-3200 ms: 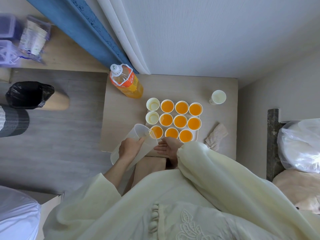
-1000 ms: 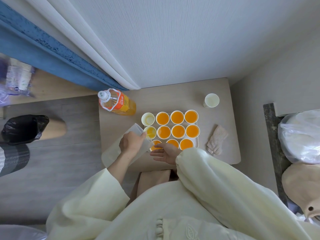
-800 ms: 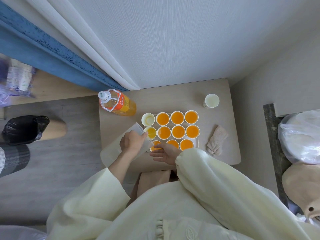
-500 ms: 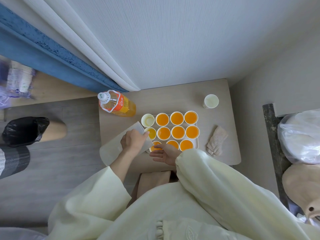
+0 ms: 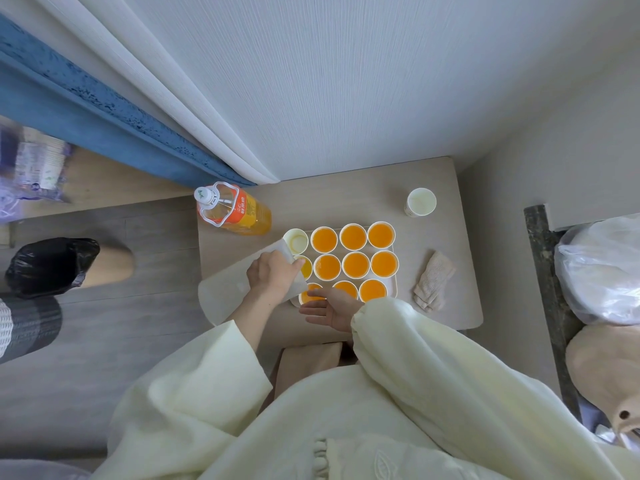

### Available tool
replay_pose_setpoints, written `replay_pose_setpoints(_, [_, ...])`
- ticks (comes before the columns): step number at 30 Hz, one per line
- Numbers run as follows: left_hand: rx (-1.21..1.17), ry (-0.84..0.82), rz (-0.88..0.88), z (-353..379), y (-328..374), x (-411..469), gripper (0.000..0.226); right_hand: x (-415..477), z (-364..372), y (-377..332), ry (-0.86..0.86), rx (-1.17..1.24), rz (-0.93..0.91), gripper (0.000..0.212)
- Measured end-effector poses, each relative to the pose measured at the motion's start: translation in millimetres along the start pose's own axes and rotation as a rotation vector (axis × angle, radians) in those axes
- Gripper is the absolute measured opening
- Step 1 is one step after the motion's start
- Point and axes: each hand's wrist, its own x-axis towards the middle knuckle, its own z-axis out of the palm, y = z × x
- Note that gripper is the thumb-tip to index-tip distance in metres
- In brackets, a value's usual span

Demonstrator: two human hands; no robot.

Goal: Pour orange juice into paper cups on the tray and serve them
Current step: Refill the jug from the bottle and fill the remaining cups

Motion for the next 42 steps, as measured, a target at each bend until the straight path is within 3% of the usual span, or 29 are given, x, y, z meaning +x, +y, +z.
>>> replay_pose_setpoints(11, [-0.239,-0.023,-0.148,14.5,-33.0,-7.5,0.055,-1.7,-4.8,-1.3,-0.012,0.006,-0.027,0.033])
replay_pose_setpoints(15, [-0.450,-0.114,-0.305,26.9,-58.2,-12.7,0.041,-2.8,-5.6,-2.7,0.003,-0.021,-0.019,0.032])
replay_pose_setpoints(20, [-0.739,-0.095,-0.408,38.3,-79.8,-29.0,0.046,-5.0,-5.9,-4.5,0.035,-0.072,-0.007,0.029])
replay_pose_setpoints(25, [-0.924,-0.119,-0.434,38.7,-92.6,-43.9,0.042,-10.7,5.3,-9.2,0.003,-0.168,-0.014,0.039])
replay_pose_setpoints(32, [-0.985,-0.108,-0.260,0.4,-87.0,-41.8,0.032,-28.3,23.8,-44.4,-0.063,-0.247,-0.043,0.027])
replay_pose_setpoints(35, [-0.963,-0.089,-0.141,-25.7,-74.1,-33.8,0.032,-42.8,25.1,-69.6,-0.052,-0.238,-0.136,0.018])
replay_pose_setpoints(42, [-1.001,-0.027,0.081,-63.2,-24.4,4.7,0.033,-65.3,7.0,-121.8,0.061,-0.132,-0.384,0.021])
